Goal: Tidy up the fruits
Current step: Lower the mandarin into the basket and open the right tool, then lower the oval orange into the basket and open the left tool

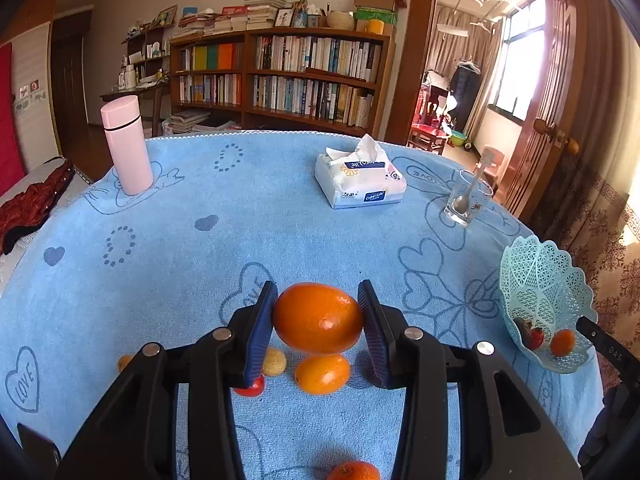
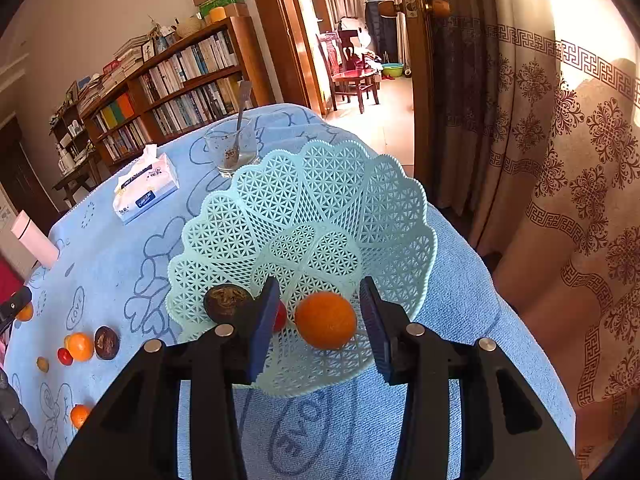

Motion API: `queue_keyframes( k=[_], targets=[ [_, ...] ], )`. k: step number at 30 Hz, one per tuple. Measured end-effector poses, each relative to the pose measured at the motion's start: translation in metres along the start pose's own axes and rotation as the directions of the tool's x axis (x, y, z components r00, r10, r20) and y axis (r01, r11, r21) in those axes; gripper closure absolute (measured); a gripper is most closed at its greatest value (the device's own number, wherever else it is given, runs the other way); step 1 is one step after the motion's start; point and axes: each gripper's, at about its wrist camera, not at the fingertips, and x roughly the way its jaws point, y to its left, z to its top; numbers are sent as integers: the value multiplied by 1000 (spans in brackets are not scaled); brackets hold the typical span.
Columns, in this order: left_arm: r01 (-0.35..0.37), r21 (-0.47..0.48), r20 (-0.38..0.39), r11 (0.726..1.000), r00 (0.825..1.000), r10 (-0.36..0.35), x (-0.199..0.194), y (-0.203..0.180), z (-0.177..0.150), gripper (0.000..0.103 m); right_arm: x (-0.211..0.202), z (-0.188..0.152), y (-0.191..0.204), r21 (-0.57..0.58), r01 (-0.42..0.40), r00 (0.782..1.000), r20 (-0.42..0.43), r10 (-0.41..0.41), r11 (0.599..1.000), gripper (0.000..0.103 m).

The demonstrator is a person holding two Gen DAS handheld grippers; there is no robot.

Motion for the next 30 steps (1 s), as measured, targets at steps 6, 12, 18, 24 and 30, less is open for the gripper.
queue_keyframes(
  k=[6, 12, 18, 24, 30],
  targets=[
    [18, 45, -3, 999, 1000, -18, 0, -27, 2, 61, -11, 2, -9, -4, 11, 998, 57, -10, 1000, 50],
    [64, 97, -32, 993, 998, -62, 9, -65, 4, 61, -21, 7, -18, -6, 26, 993, 115, -25, 1000, 50],
    [112, 166, -55, 980, 993, -105, 18, -111, 3, 61, -23, 14, -29, -2, 30, 989, 146, -29, 1000, 49],
    [172, 233, -80, 957, 984, -157, 30, -159, 2, 61, -23, 13, -32, -33, 82, 981, 178, -75, 996, 43],
    [227, 280, -126, 933, 972, -199, 49, -198, -4, 61, -22, 12, -36, -47, 102, 979, 184, -92, 994, 42]
  ],
)
